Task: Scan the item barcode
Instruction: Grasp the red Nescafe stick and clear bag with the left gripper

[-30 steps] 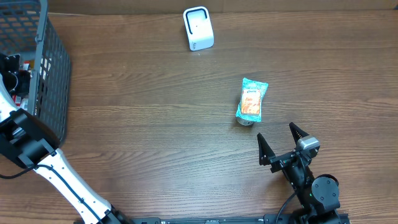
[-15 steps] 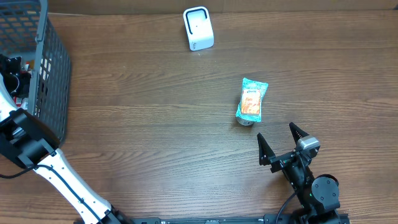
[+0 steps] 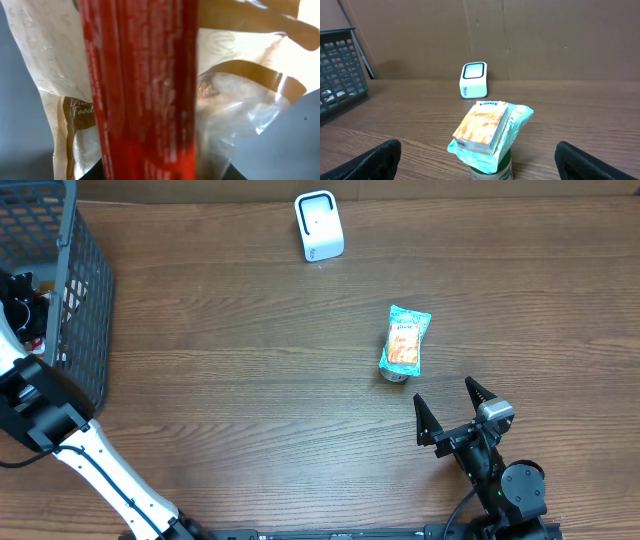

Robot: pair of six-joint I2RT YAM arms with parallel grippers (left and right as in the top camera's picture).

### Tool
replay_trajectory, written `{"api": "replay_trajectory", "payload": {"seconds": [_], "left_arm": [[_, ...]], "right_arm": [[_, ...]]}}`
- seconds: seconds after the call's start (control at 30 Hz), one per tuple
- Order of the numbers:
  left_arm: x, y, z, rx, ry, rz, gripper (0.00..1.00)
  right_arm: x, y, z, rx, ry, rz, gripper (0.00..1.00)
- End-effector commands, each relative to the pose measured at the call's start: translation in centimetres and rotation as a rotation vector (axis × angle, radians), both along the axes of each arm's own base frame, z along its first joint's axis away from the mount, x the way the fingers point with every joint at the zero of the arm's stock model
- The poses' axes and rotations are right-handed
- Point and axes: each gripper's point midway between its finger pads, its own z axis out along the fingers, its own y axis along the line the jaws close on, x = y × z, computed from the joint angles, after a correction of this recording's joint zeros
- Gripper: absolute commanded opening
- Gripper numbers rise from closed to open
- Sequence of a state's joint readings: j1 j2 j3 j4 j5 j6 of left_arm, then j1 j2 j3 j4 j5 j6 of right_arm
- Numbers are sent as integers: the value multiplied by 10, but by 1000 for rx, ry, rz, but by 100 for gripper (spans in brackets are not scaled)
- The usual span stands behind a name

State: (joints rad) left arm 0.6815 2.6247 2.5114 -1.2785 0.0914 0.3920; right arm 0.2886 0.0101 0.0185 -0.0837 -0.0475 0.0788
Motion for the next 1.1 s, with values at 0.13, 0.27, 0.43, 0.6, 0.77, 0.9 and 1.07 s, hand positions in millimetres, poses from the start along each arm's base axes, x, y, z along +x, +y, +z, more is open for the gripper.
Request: {"api": "replay_trajectory", "payload": {"seconds": [0.13, 0.27, 0.43, 0.6, 0.77, 0.9, 1.07], "left_arm": [[-2, -13, 17, -57, -35, 12, 4], [1, -10, 60, -7, -104, 37, 4], [1, -9, 121, 56, -202, 85, 4], [-7, -15, 189, 121, -314, 129, 4], [-28, -28, 273, 206, -455, 189, 4], [-49, -45, 328, 249, -558, 233, 4], [-74, -79, 383, 268, -676, 262, 4]], "right_arm": [[1, -2, -3, 3, 1, -10, 100], [1, -2, -3, 3, 1, -10, 100], [1, -2, -3, 3, 1, -10, 100], [1, -2, -3, 3, 1, -10, 100], [1, -2, -3, 3, 1, -10, 100], [1, -2, -3, 3, 1, -10, 100], [1, -2, -3, 3, 1, -10, 100]]}}
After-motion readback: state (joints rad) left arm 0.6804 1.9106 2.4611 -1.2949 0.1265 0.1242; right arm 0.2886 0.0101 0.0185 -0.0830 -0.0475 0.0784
